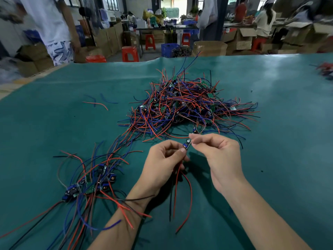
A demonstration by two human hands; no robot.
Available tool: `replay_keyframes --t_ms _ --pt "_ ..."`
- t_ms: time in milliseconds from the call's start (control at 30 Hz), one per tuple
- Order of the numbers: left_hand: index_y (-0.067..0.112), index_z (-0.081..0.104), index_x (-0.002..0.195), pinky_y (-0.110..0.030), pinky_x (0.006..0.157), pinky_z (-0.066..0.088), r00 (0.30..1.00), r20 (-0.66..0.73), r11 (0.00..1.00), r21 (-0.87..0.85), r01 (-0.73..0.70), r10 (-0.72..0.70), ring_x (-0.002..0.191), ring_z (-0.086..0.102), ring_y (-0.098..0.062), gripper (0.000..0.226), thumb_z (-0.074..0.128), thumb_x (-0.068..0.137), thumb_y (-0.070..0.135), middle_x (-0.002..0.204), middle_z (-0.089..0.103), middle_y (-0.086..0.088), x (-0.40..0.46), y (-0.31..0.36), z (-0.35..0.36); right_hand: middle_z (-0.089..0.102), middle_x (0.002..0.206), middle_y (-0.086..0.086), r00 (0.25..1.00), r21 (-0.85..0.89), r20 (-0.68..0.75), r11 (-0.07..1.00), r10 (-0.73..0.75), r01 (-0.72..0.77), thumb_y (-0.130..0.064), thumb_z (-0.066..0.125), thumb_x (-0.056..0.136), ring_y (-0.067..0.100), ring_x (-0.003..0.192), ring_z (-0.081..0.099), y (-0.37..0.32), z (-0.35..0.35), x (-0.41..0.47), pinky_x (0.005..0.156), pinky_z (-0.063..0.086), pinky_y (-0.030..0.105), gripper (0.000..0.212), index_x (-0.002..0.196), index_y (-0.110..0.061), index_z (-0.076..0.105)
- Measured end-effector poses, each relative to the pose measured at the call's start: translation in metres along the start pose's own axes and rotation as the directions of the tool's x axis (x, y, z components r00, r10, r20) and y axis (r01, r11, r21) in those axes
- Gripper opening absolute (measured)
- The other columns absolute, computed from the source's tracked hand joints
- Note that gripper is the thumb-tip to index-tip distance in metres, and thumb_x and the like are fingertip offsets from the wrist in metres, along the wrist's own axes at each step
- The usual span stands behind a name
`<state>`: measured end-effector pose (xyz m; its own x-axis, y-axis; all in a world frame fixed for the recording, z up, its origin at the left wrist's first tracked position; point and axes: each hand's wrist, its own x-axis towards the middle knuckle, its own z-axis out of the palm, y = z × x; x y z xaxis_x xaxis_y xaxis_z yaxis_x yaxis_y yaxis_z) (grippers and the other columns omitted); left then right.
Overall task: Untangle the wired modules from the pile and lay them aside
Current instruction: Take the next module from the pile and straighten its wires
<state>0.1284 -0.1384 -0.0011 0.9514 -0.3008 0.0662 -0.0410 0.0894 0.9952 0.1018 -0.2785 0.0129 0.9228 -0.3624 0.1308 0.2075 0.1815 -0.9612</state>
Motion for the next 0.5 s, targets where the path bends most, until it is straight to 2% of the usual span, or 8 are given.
replay_keyframes --t_ms 67,133,233,300,367,433,500 --pt "0.009 0.063 0.088 -0.019 0.047 0.048 1.0 -0.021 1.0 -0.009 -0.004 0.004 0.05 0.058 -0.008 0.012 0.061 0.096 0.001 0.067 0.07 -0.001 0.0001 -0.0003 0.0003 0.08 0.087 0.004 0.998 -0.031 -0.066 0.999 0.019 -0.021 0.012 0.073 0.079 0.012 0.089 0.076 -0.0003 -0.0021 0.0013 0.08 0.056 0.021 0.029 0.068 -0.014 0.077" --pt "0.009 0.064 0.088 -0.017 0.053 0.05 0.999 -0.044 1.0 -0.024 -0.013 0.012 0.053 0.06 -0.008 0.012 0.061 0.095 0.0 0.068 0.071 -0.001 0.0008 -0.001 0.0002 0.079 0.084 -0.001 0.992 -0.146 -0.129 0.989 -0.003 -0.016 0.003 0.079 0.078 0.01 0.079 0.073 0.0017 -0.0044 0.0013 0.079 0.056 0.028 0.021 0.077 -0.018 0.079" --pt "0.007 0.063 0.089 -0.015 0.059 0.051 0.997 -0.063 0.997 -0.063 -0.043 0.039 0.06 0.064 -0.006 0.011 0.062 0.094 -0.003 0.068 0.07 0.002 0.0026 -0.0021 -0.0006 0.075 0.076 -0.016 0.967 -0.374 -0.213 0.926 -0.142 0.054 -0.017 0.084 0.078 0.003 0.068 0.071 0.0038 -0.0071 -0.0009 0.07 0.053 0.023 0.02 0.084 -0.034 0.077" --pt "0.006 0.063 0.087 -0.018 0.064 0.054 0.994 -0.083 0.995 -0.073 -0.072 0.066 0.067 0.066 -0.007 0.012 0.063 0.092 -0.005 0.069 0.069 0.004 0.0037 -0.0029 -0.001 0.072 0.068 -0.018 0.955 -0.477 -0.212 0.875 -0.208 0.085 -0.03 0.082 0.079 -0.001 0.061 0.066 0.0033 -0.0086 -0.0002 0.064 0.048 0.022 0.012 0.079 -0.039 0.074" --pt "0.007 0.064 0.085 -0.02 0.068 0.056 0.992 -0.093 0.992 -0.083 -0.097 0.089 0.068 0.066 -0.009 0.014 0.065 0.091 -0.006 0.071 0.069 0.002 0.0038 -0.003 -0.0011 0.071 0.065 -0.015 0.978 -0.488 -0.172 0.873 -0.116 0.018 -0.04 0.076 0.084 0.001 0.06 0.063 0.0024 -0.0092 0.0013 0.063 0.046 0.025 0.01 0.075 -0.037 0.076" --pt "0.008 0.066 0.084 -0.02 0.067 0.054 0.991 -0.074 0.99 -0.086 -0.115 0.109 0.066 0.064 -0.011 0.015 0.067 0.088 -0.007 0.073 0.068 -0.001 0.0034 -0.0026 -0.0017 0.074 0.071 -0.008 0.989 -0.343 -0.11 0.93 0.1 -0.133 -0.042 0.073 0.09 0.011 0.066 0.067 -0.001 -0.0061 0.0012 0.059 0.048 0.03 0.021 0.073 -0.03 0.079" --pt "0.008 0.066 0.082 -0.018 0.066 0.051 0.991 -0.039 0.989 -0.071 -0.128 0.126 0.064 0.061 -0.011 0.016 0.071 0.084 -0.007 0.072 0.068 -0.001 0.0027 -0.0024 -0.0021 0.072 0.074 -0.001 0.974 -0.209 -0.048 0.952 0.22 -0.225 -0.035 0.076 0.09 0.018 0.066 0.064 -0.0039 -0.0059 0.0025 0.054 0.047 0.03 0.021 0.073 -0.022 0.08"
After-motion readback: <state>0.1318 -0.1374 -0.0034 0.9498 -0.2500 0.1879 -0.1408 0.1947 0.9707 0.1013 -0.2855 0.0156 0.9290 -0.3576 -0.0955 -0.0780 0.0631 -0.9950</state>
